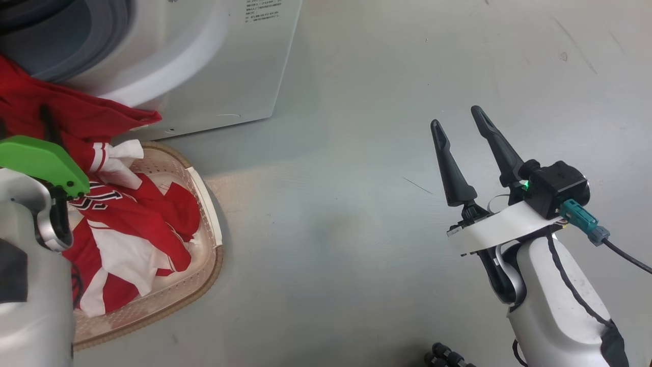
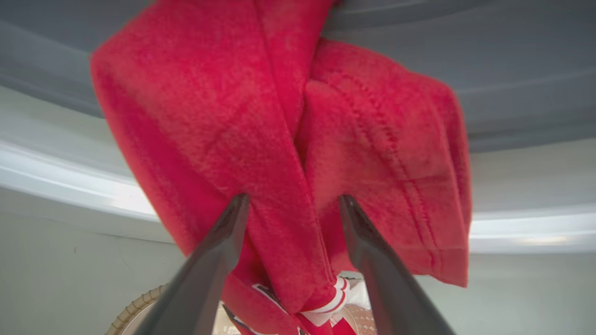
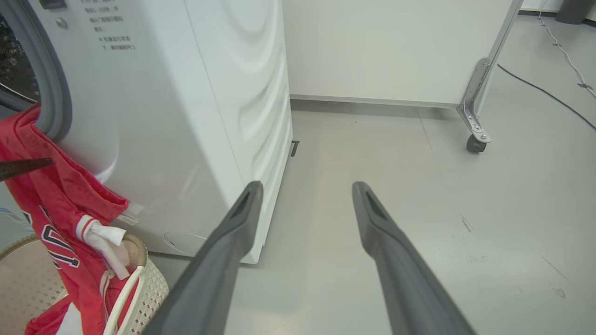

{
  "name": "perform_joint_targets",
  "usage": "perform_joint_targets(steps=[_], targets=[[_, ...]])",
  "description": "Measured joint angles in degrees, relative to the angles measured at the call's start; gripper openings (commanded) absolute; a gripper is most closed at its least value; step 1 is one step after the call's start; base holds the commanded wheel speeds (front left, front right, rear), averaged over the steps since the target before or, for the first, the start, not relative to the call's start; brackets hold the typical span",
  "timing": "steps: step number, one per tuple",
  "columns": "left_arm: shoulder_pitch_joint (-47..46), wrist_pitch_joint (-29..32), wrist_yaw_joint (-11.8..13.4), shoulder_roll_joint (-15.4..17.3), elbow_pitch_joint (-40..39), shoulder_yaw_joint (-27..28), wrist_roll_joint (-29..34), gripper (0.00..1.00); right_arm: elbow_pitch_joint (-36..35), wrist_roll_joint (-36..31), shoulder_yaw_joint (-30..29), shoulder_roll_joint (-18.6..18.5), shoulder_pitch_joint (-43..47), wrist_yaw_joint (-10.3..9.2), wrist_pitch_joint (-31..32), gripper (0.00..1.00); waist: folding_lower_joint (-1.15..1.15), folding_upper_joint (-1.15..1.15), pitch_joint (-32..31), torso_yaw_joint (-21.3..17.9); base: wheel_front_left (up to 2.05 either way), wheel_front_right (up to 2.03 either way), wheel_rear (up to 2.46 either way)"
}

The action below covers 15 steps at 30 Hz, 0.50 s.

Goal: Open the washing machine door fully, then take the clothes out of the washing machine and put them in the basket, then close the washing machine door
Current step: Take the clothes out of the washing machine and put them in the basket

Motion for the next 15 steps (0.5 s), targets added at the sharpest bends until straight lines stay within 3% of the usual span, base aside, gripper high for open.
perform_joint_targets(steps=[15], targets=[[-3.8, 0.2, 0.5, 0.4, 4.3, 1.7, -0.1, 1.0, 0.1, 0.3, 0.3, 0.2, -0.7, 0.0, 0.0, 1.0, 0.0, 0.0, 0.8, -0.7, 0.0, 0.0, 0.0]])
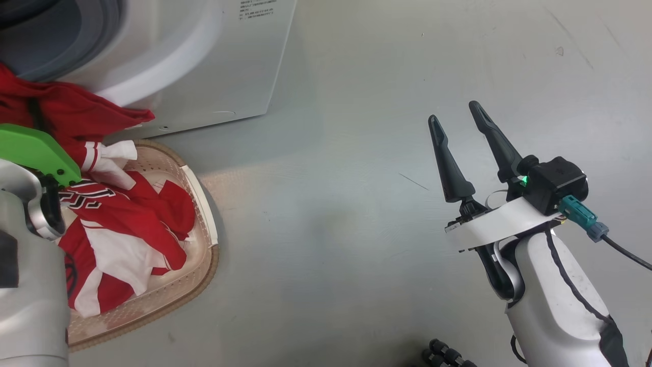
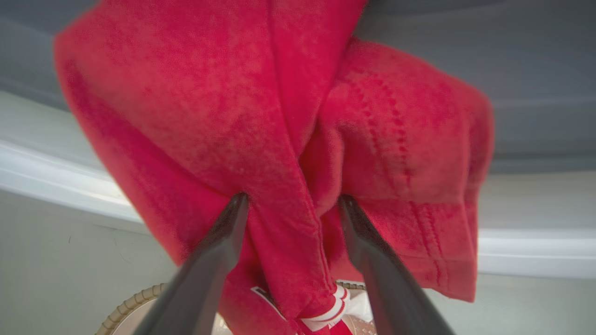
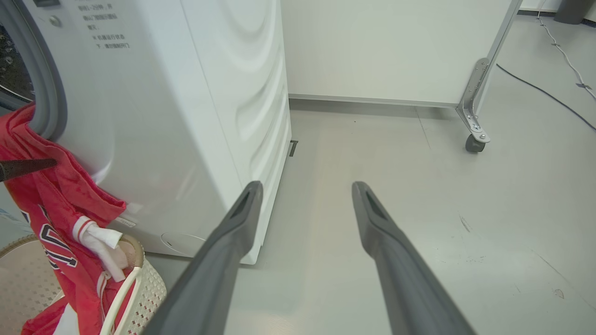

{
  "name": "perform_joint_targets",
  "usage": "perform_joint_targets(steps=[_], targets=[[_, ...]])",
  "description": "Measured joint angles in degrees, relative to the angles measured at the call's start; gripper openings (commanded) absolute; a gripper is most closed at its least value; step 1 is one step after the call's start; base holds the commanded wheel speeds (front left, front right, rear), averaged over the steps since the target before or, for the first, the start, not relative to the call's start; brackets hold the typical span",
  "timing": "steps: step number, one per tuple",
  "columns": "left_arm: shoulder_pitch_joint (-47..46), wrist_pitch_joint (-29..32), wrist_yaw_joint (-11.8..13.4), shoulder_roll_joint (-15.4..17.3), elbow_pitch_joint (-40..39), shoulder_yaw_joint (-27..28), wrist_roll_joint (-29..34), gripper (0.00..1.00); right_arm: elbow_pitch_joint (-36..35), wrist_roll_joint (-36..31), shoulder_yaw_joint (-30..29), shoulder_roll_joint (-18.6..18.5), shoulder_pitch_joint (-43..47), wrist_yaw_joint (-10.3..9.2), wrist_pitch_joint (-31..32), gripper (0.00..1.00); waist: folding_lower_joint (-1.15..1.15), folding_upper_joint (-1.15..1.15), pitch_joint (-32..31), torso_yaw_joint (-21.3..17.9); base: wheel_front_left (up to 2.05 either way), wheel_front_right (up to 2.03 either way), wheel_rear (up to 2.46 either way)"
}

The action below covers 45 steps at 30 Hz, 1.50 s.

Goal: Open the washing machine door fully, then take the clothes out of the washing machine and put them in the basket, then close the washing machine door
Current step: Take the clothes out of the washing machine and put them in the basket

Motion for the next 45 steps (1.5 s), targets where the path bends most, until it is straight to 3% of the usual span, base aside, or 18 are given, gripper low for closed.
perform_joint_targets(steps=[2, 3, 4, 17, 32, 45], targets=[[-0.3, 0.0, 0.0, 0.0, 0.6, 0.0, 0.0, 0.32, 0.0, 0.0, 0.0, 0.0, -0.2, 0.0, 0.0, 1.0, 0.0, 0.0, 0.1, 0.0, 0.0, 0.0, 0.0], [-0.5, 0.0, 0.0, 0.0, 0.8, 0.0, 0.0, 0.06, 0.0, 0.1, 0.0, 0.0, -0.3, 0.0, 0.0, 1.0, 0.0, 0.0, 0.1, -0.1, 0.0, 0.0, 0.0], [-0.7, 0.0, 0.0, -0.1, 1.1, 0.0, 0.0, 0.0, 0.0, 0.3, 0.0, 0.0, -0.4, 0.0, 0.0, 1.0, 0.0, 0.0, 0.1, -0.1, 0.0, 0.0, 0.0], [-1.4, -4.7, -0.1, -1.9, 3.4, 0.3, -1.4, 0.0, 0.6, 0.5, -0.7, 0.0, -0.5, 0.0, 0.0, 1.0, 0.0, 0.0, -1.4, 0.7, 0.0, 0.0, 0.0], [1.0, -11.9, -4.4, -3.2, 4.9, -1.5, -1.5, 0.0, 2.1, 0.3, -1.6, 0.0, -0.2, 0.0, 0.0, 1.0, 0.0, 0.0, -6.8, 2.5, 0.0, 0.0, 0.0], [6.8, -15.3, -6.1, -3.6, 4.5, -4.2, 0.5, 0.0, 3.1, -0.8, -1.7, 0.0, 2.3, 0.0, 0.0, 1.0, 0.0, 0.0, -12.3, 4.4, 0.0, 0.0, 0.0]])
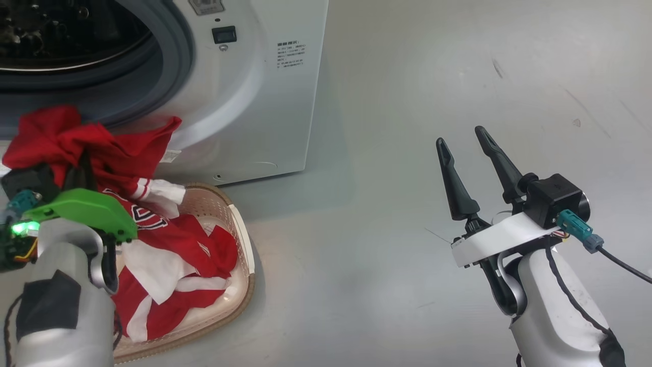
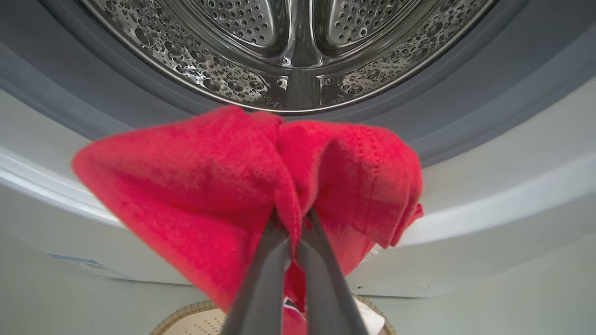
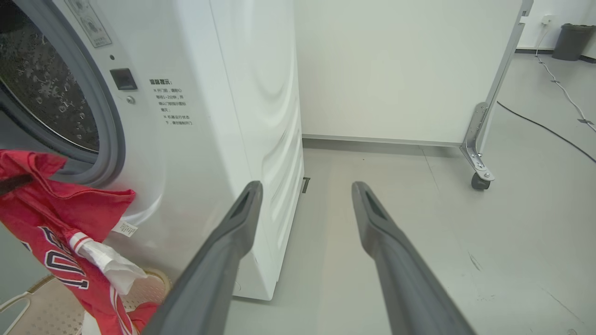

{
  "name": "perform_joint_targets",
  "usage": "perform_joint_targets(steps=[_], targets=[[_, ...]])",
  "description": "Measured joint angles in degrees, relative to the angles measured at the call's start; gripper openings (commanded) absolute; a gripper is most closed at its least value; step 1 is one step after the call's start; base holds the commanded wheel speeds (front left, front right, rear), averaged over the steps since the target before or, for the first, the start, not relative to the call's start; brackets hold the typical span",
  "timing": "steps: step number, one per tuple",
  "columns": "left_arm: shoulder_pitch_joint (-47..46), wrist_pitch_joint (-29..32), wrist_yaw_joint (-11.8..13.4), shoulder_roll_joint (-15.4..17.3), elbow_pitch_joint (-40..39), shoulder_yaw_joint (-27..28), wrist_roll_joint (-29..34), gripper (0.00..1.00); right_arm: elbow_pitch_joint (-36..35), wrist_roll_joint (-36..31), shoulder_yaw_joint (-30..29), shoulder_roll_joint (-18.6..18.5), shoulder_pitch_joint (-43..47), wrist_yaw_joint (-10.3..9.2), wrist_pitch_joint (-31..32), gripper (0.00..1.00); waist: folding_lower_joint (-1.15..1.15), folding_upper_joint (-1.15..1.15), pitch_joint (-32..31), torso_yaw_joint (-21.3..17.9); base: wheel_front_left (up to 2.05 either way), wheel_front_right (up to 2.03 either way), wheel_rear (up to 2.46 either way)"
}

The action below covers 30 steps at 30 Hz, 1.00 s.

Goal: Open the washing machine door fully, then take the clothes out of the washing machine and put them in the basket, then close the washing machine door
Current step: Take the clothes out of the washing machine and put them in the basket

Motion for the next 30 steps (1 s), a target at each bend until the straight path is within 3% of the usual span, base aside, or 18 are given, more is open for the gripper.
perform_joint_targets(steps=[12, 30], targets=[[5.5, 2.0, -0.9, -0.9, 2.2, -2.8, 1.2, 0.0, 0.3, -0.1, 0.9, 0.0, 1.1, 0.0, 0.0, 1.0, 0.0, 0.0, -2.9, 0.4, 0.0, 0.0, 0.0], [7.3, 9.1, -0.9, -1.2, 7.1, -4.5, 1.5, 0.0, -0.9, -0.1, 1.3, 0.0, 1.0, 0.0, 0.0, 1.0, 0.0, 0.0, 0.5, -1.3, 0.0, 0.0, 0.0]])
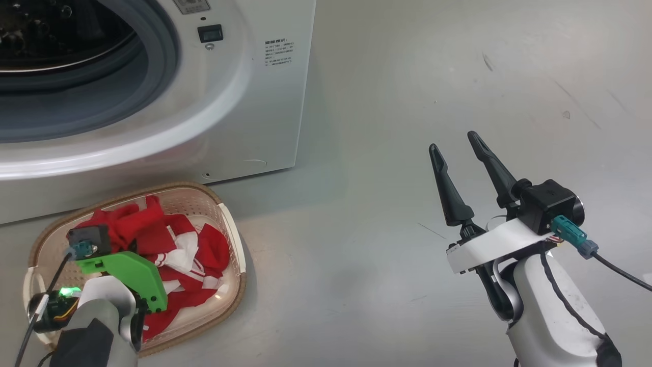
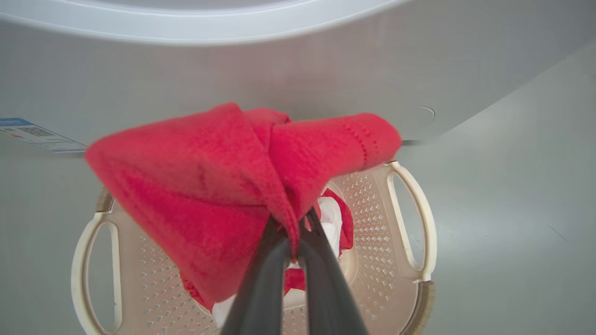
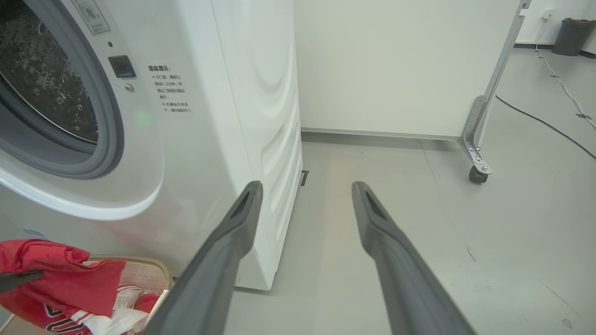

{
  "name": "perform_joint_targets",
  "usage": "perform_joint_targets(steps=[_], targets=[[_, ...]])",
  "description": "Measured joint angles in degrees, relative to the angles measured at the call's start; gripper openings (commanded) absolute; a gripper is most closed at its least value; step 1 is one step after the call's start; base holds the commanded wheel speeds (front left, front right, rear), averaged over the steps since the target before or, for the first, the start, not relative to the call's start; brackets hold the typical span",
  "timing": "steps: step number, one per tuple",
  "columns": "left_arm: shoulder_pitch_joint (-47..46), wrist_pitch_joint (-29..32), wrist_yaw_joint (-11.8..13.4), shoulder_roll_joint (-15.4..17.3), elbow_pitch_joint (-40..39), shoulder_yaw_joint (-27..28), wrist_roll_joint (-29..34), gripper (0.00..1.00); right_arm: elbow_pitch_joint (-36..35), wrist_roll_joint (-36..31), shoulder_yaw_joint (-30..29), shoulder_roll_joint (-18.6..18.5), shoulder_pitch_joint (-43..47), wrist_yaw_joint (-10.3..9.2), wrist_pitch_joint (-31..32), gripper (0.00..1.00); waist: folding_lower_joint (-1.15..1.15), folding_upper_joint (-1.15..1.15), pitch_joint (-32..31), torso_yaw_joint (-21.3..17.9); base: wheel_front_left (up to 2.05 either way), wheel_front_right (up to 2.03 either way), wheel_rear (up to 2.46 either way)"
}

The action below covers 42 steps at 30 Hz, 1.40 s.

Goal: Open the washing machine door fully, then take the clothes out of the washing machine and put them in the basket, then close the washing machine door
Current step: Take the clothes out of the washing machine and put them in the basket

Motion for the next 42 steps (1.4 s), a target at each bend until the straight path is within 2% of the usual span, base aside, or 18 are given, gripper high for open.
perform_joint_targets(steps=[18, 33, 42], targets=[[-1.6, 7.0, 0.1, -0.1, 6.0, 1.0, -1.3, 0.0, -1.7, 0.0, -0.2, 0.0, -1.4, 0.0, 0.0, 1.0, 0.0, 0.0, 6.4, -2.2, 0.0, 0.0, 0.0], [-7.7, 8.8, 0.7, 2.4, 7.9, 0.5, -0.6, 0.0, -2.8, 0.2, 0.6, 0.1, -3.1, 0.01, 0.0, 1.0, 0.0, 0.0, 13.2, -3.9, 0.0, 0.0, 0.0], [-9.6, 10.4, 1.9, 3.0, 10.0, 1.2, -0.6, 0.0, -3.0, 0.4, 0.5, 0.2, -3.4, 0.01, 0.0, 1.0, 0.0, 0.0, 17.1, -5.4, 0.0, 0.0, 0.0]])
